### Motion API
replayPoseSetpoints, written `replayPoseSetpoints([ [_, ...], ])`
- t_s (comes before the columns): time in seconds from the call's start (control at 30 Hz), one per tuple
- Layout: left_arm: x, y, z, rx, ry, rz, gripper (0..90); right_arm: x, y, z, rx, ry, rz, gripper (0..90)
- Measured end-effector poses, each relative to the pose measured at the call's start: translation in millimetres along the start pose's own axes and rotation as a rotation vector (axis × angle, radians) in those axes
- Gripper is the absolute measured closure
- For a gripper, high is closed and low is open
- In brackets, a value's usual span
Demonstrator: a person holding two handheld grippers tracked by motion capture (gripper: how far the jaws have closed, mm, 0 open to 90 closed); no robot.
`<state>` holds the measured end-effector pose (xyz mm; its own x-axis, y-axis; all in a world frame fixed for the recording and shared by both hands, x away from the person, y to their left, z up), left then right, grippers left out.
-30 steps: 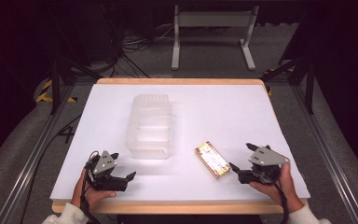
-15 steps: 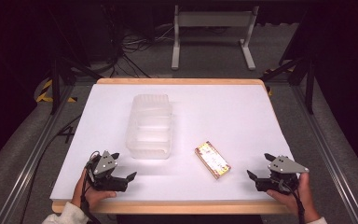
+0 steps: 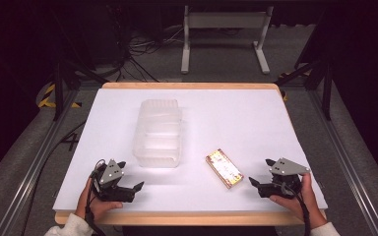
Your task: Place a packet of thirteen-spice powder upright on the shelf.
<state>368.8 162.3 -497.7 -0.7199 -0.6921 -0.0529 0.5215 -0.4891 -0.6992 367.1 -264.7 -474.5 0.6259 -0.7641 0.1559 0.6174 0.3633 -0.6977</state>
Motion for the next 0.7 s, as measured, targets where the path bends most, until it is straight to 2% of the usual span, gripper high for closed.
replayPoseSetpoints([
  [0.23, 0.4, 0.9, 0.2, 0.000, 0.002, 0.002, 7.1, -10.5, 9.5, 12.8, -0.034, -0.011, 0.037, 15.8],
  [0.4, 0.4, 1.4, 0.0, -0.005, 0.003, 0.003, 7.1, -14.5, 12.8, 20.3, -0.041, -0.016, 0.037, 16.4],
  [0.6, 2.2, 2.8, -0.1, -0.015, 0.009, -0.002, 7.1, -20.5, 18.6, 40.2, -0.037, -0.019, 0.059, 17.3],
  [0.7, 2.0, 2.5, -0.1, -0.014, 0.009, -0.002, 7.1, -21.5, 21.9, 45.5, -0.048, -0.020, 0.054, 17.5],
])
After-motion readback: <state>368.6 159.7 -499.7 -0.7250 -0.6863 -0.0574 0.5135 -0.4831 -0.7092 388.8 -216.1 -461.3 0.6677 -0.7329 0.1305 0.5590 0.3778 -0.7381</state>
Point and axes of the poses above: each handheld gripper's, and its own axes: y roughly forward along the jaws, z roughly out of its top, x roughly to its right, the point moved 8 cm from there along y, roughly forward along the jaws, and after that the axes turned 7 degrees about -x, right-handed, at the moved point
